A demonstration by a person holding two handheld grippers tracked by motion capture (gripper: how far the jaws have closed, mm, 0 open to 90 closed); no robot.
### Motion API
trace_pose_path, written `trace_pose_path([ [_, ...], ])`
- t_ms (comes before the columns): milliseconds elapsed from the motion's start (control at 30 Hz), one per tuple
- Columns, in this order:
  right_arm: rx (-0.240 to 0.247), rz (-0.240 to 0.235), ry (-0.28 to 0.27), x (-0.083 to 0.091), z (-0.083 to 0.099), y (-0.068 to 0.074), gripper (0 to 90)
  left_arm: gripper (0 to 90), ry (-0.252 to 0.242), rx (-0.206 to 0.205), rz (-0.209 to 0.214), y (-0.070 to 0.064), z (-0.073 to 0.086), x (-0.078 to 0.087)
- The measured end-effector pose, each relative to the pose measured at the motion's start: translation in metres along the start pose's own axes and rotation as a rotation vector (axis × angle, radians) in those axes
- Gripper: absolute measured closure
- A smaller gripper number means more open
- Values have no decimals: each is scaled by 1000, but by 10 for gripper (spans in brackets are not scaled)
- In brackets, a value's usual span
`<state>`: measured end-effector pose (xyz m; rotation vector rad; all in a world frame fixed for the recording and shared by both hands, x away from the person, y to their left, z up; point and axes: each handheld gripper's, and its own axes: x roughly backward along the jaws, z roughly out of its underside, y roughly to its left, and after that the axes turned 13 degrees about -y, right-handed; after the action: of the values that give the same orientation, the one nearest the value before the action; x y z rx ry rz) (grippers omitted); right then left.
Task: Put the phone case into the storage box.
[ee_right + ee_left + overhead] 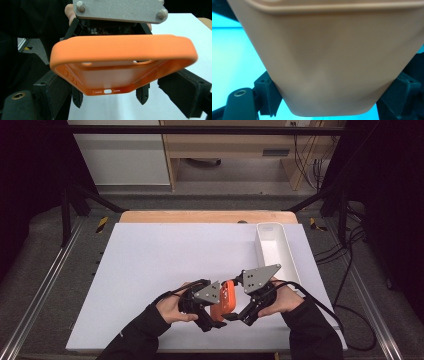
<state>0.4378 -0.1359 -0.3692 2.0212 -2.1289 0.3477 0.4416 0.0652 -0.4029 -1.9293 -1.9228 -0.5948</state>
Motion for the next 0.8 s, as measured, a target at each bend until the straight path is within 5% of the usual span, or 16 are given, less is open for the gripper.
trace_pose_path([
  [800,-16,-17,20,-3,2,-1,159,155,13,14,10,0,4,-4],
])
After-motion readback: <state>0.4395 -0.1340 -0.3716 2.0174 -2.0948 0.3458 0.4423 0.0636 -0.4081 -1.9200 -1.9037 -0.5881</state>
